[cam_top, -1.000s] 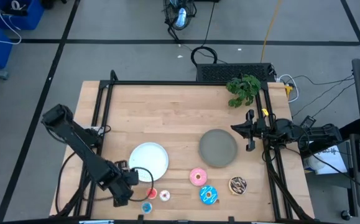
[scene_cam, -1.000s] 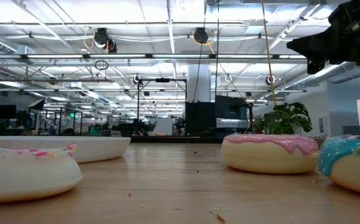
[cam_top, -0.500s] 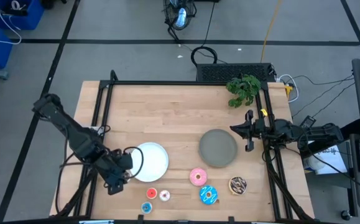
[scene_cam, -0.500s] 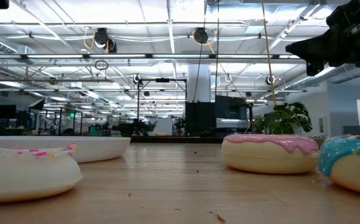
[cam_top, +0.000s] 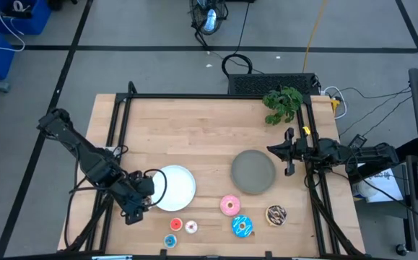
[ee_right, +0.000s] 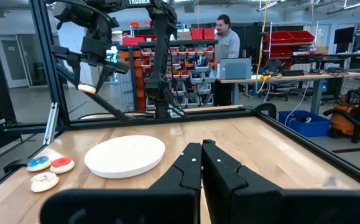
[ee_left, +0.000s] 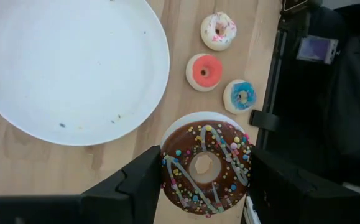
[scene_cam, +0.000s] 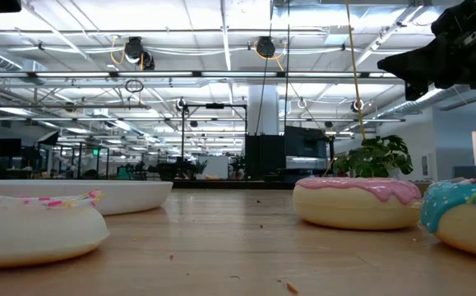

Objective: Pick & Place donuts
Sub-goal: Put the small brown donut on the white plate

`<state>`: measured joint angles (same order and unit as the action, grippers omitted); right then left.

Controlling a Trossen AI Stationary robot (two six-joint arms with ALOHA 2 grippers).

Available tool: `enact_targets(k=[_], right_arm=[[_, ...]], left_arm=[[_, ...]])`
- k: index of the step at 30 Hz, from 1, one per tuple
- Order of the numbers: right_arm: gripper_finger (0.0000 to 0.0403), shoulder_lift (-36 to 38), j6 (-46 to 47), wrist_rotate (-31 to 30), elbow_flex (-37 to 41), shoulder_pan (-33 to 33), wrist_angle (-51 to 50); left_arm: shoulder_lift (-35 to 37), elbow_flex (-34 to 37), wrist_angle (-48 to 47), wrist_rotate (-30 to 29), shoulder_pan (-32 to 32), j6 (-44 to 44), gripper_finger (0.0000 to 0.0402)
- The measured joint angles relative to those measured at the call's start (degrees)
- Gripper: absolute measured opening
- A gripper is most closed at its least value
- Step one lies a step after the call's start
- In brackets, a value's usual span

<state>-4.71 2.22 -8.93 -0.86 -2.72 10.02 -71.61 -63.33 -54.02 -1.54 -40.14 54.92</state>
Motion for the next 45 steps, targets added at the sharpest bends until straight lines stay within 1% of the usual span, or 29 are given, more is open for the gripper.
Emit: enact_targets(k=[13,18,23,29,32,36,41,45], right_arm=[[0.0000,0.00,-0.02,-0.02,0.00,-0.02,-0.02],[0.0000,0.00,-0.05,-0.02,0.00,-0.01,-0.02],[0.0000,0.00,-0.07,-0.02,0.00,-0.01,-0.02],[0.0000,0.00,-0.07,-0.02,0.00,0.00,-0.02],[0.0000,0.00,-0.07,-0.02,0.00,0.00,-0.03],[0.0000,0.00,-0.92,-0.03,0.00,-0.01,-0.02],[0.0000,0.00,-1.57,-0.61,0.00,-0.02,-0.02],[0.0000,0.00,-1.60,-1.79,0.00,0.00,-0.02]], left_arm=[[0.00,0.00,-2.57,-0.15,0.00,0.26,0.0214],[0.00,0.00,-2.91,-2.74,0.00,0.16,0.0214],[0.00,-0.02,-3.14,-3.03,1.98,-1.00,0.0214],[0.00,-0.03,-4.83,-5.69,6.83,-9.78,0.0214],[0.00,-0.04,-4.92,-7.16,10.54,-14.49,0.0214],[0.00,-0.04,-4.93,-7.09,16.07,-19.67,0.0214],[0.00,-0.04,-4.96,-5.82,23.14,-23.28,0.0214],[0.00,-0.04,-5.08,-5.57,27.24,-24.57,0.0214]])
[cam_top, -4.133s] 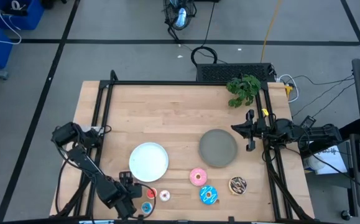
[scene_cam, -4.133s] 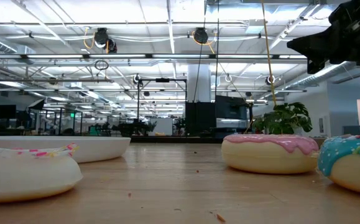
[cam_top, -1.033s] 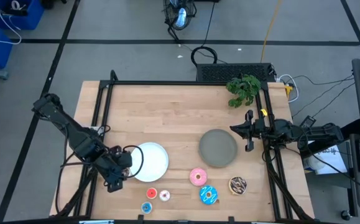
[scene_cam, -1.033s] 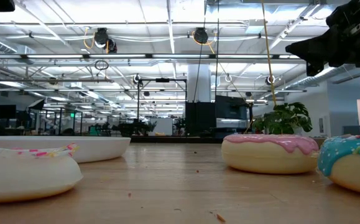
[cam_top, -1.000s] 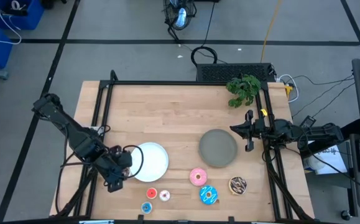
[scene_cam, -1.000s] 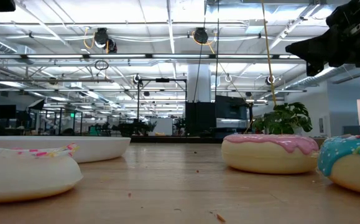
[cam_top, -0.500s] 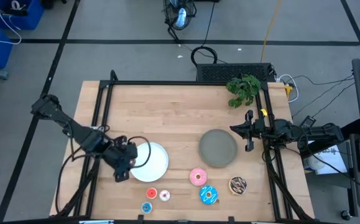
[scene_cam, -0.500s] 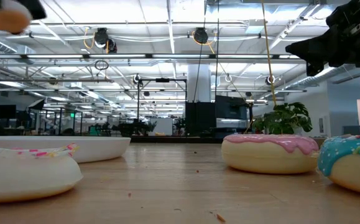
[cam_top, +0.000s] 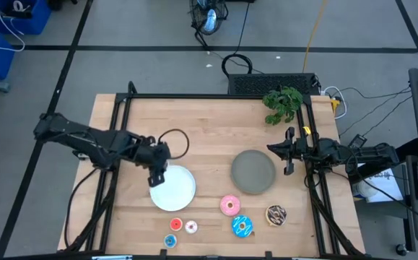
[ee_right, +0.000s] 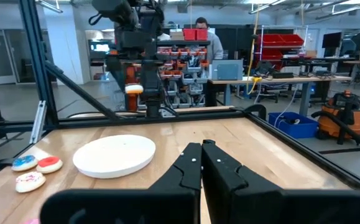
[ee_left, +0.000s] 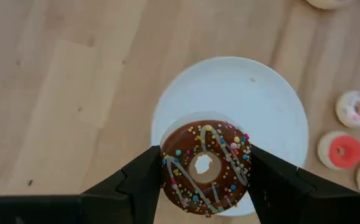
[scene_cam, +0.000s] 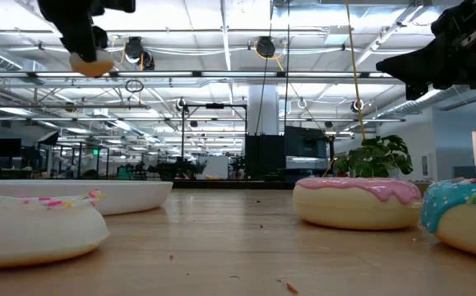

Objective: Pick & Place donuts
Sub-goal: Put the small brown donut on the white plate

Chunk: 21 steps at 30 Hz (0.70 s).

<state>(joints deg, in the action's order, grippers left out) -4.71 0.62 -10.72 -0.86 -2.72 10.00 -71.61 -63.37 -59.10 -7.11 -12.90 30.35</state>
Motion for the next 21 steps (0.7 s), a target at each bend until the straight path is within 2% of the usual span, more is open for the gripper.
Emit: enact_targets(k=[8,21], right_arm=[[0.0000,0.00,-0.25,0.02,0.00,0.00,-0.02],[0.0000,0.02,0.20,-0.04,0.00,0.00,0.02]], left_arm=[[0.00,0.00,-1.43,-0.44,3.64,1.27,0.0214],[-1.54,0.00,-2.02,-1.95,2.27,-0.35,0.0214]])
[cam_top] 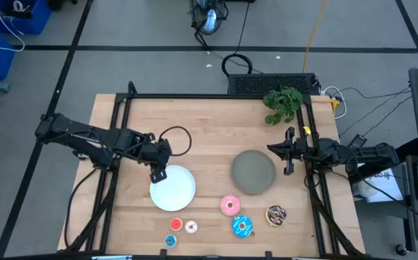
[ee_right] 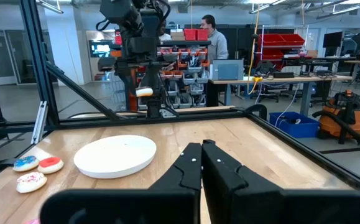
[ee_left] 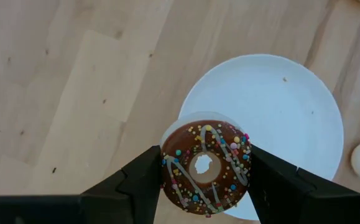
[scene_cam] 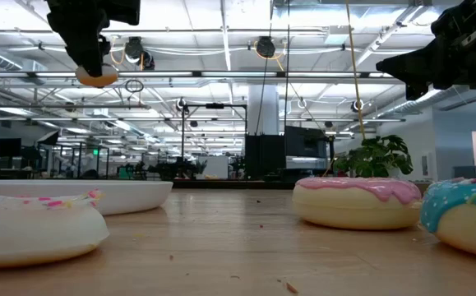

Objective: Pick & Place donuts
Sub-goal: Put the small brown donut on the white plate

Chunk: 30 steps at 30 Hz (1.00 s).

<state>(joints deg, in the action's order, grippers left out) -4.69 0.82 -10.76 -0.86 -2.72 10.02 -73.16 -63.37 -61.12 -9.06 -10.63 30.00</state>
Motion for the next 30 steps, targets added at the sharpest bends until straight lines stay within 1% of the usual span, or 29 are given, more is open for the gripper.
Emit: enact_targets(k=[6,7,10,12,19,23,27,30], right_arm=[[0.0000,0.00,0.00,0.00,0.00,0.00,0.01],[0.0000,0.00,0.02,0.00,0.01,0.00,0.02],[0.0000,0.00,0.02,0.01,0.00,0.00,0.02],[0.0000,0.00,0.28,0.04,0.00,0.00,-0.02],[0.0000,-0.02,-0.07,-0.54,0.01,-0.01,0.72],[0.0000,-0.17,-0.15,-2.99,0.01,0.00,0.92],[0.0000,-0.26,-0.04,-2.84,0.00,0.00,0.92],[0.0000,-0.26,-0.01,-2.74,0.01,0.00,0.91]], left_arm=[[0.01,0.00,-0.02,-0.38,-0.36,-1.25,0.0214],[0.01,0.00,-0.02,-1.28,-0.35,-1.26,0.0214],[-0.25,0.52,0.88,-6.84,-0.52,-0.53,0.0214],[-1.42,1.03,1.19,-8.07,-0.55,-0.52,0.0214],[-7.26,1.38,1.61,-7.03,-2.05,-3.15,0.0214],[-11.73,1.38,1.85,-3.97,-3.41,-4.80,0.0214],[-15.87,1.40,3.62,-2.42,-5.17,-7.85,0.0214],[-18.24,1.40,7.14,-0.21,-6.61,-11.22,0.0214]])
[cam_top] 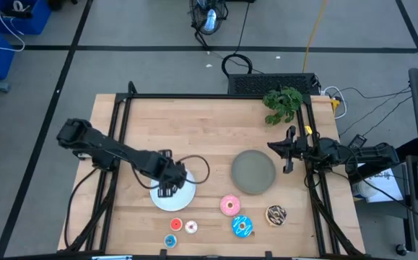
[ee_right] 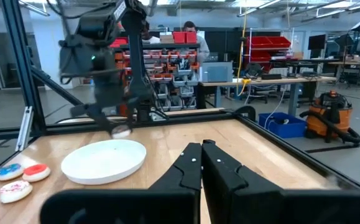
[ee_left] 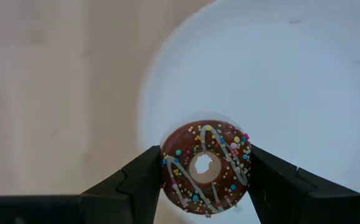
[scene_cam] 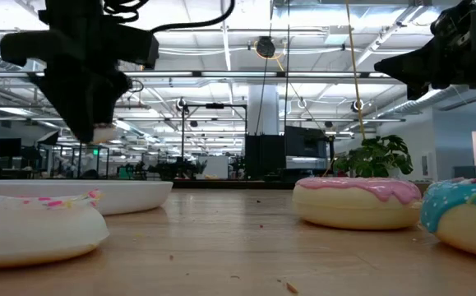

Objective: Pick & Place donuts
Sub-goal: Put the small brown donut on the white plate

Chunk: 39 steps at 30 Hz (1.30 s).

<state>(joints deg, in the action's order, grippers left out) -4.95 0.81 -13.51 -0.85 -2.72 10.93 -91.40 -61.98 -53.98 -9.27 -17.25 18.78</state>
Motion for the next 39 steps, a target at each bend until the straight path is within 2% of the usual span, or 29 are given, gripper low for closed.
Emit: enact_targets(k=[5,12,26,39], right_arm=[[0.0000,-0.22,0.01,0.03,-0.01,0.00,0.01],[0.0000,-0.22,0.69,0.05,-0.01,0.00,-0.01],[0.0000,-0.21,0.71,0.11,-0.01,0.00,0.08],[0.0000,-0.22,0.71,0.33,0.00,0.00,0.32]], left_arm=[[-2.93,0.00,1.87,2.30,-1.63,-2.49,0.0214],[-5.06,0.00,1.45,4.65,0.90,2.35,0.0214],[-11.92,-0.04,4.35,3.29,1.21,2.34,0.0214],[-12.46,-0.09,4.66,1.44,1.92,0.59,0.0214]])
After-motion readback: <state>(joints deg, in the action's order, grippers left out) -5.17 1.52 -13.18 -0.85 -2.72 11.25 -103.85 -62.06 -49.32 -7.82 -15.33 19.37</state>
